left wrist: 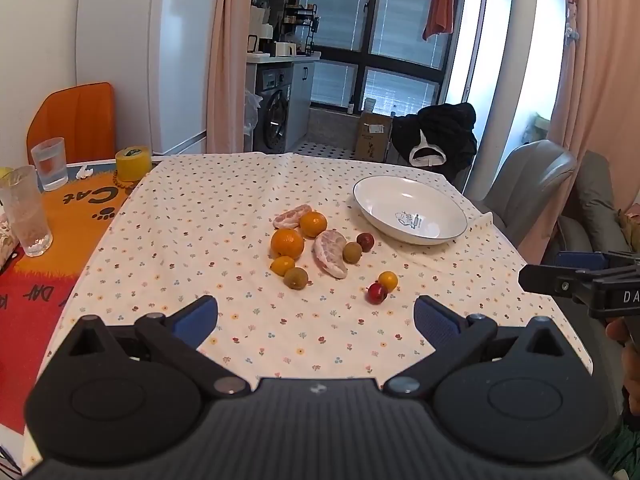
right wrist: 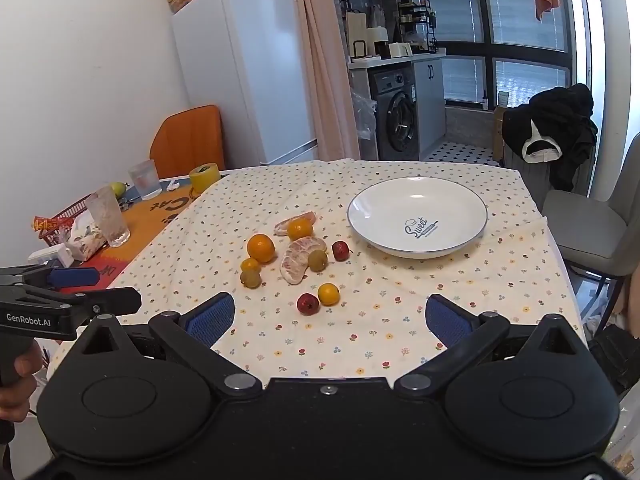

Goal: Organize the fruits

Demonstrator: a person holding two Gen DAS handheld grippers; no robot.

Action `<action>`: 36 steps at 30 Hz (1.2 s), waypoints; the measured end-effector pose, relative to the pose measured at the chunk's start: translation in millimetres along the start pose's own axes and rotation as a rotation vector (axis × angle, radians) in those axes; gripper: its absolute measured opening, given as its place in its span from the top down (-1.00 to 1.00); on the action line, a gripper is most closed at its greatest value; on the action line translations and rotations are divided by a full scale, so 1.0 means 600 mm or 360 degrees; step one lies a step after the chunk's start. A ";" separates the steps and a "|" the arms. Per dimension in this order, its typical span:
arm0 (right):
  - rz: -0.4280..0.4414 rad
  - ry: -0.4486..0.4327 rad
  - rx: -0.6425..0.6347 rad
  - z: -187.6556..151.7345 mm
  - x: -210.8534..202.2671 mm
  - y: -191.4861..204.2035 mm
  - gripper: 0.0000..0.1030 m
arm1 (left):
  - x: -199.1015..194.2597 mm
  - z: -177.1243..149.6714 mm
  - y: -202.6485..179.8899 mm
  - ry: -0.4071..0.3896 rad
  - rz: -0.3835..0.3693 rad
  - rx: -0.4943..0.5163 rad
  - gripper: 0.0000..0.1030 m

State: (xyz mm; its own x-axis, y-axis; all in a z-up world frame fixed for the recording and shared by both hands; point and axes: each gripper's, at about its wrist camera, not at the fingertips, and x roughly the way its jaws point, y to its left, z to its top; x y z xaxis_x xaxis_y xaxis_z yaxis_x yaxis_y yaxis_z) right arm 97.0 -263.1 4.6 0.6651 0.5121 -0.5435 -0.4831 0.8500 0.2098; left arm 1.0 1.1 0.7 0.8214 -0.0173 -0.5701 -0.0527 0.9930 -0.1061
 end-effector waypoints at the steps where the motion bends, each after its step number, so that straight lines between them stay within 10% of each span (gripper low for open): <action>1: 0.0003 -0.0003 0.0000 0.000 0.000 -0.001 -1.00 | 0.000 0.001 0.000 0.0001 0.0000 0.0002 -1.00; 36: 0.0004 -0.0017 -0.0054 0.003 -0.003 0.011 -1.00 | -0.016 0.007 0.008 -0.0045 0.0000 -0.0007 -1.00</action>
State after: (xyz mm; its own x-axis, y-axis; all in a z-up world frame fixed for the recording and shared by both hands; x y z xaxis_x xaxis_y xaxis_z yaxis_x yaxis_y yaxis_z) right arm 93.5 -258.2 8.6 0.6696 0.5157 -0.5344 -0.5038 0.8441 0.1833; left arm -4.8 6.5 9.2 0.8372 -0.0137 -0.5467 -0.0552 0.9925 -0.1094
